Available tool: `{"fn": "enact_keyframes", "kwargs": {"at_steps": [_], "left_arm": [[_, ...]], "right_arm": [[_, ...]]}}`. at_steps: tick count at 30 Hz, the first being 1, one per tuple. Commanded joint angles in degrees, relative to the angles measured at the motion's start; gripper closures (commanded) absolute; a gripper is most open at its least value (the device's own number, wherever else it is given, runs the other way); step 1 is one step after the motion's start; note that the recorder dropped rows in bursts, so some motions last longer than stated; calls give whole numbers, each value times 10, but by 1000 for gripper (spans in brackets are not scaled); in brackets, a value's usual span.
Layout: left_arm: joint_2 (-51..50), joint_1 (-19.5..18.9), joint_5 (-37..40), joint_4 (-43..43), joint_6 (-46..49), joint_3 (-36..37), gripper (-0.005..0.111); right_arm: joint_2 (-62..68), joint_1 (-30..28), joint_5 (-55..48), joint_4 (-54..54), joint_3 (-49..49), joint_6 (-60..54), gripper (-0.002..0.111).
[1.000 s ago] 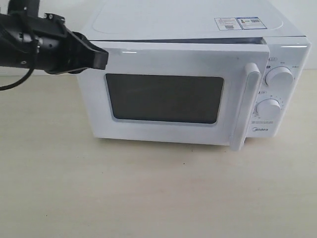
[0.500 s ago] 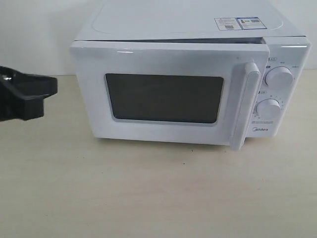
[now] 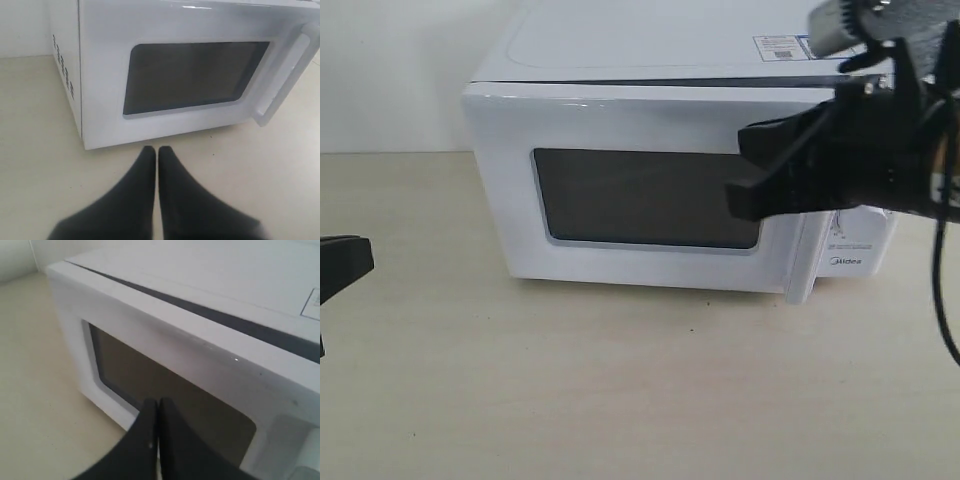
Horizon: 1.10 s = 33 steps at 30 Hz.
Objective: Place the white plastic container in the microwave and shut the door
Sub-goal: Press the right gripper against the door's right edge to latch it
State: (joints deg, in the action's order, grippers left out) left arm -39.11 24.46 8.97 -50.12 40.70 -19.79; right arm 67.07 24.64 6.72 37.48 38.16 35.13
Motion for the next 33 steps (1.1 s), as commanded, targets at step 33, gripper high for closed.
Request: {"fn": "enact_keyframes", "kwargs": {"at_steps": [33], "left_arm": [[-1, 2, -57, 1, 9, 8, 102]], "right_arm": [[137, -29, -207, 98, 173, 154, 109]]}}
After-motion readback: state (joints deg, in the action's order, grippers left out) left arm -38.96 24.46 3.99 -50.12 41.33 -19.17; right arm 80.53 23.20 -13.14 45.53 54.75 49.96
